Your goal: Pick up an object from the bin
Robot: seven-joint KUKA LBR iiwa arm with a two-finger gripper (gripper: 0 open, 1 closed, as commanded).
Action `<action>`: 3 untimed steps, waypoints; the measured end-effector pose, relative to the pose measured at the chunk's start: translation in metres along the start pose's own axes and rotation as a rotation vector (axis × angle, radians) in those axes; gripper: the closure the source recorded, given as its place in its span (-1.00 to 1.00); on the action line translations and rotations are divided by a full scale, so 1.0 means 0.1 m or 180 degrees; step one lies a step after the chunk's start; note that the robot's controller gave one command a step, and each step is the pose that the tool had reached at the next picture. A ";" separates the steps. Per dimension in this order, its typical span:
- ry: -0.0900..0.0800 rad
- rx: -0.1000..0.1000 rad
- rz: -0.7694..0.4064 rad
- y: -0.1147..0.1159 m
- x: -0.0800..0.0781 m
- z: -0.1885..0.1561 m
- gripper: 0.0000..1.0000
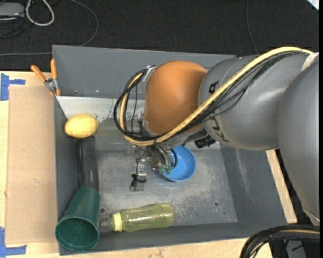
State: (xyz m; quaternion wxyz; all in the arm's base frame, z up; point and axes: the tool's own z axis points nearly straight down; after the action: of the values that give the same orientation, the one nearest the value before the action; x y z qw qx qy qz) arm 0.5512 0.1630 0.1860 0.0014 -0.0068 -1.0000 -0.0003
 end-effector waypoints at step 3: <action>-0.0010 -0.0004 0.0043 -0.92 0.58 0.29 -1.00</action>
Offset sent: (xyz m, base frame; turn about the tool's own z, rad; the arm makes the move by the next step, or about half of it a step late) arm -0.0303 -0.0445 -0.0385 -0.0135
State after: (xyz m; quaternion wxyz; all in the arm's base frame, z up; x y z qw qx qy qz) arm 0.4916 0.0719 0.1569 -0.0002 -0.0135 -0.9999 -0.0010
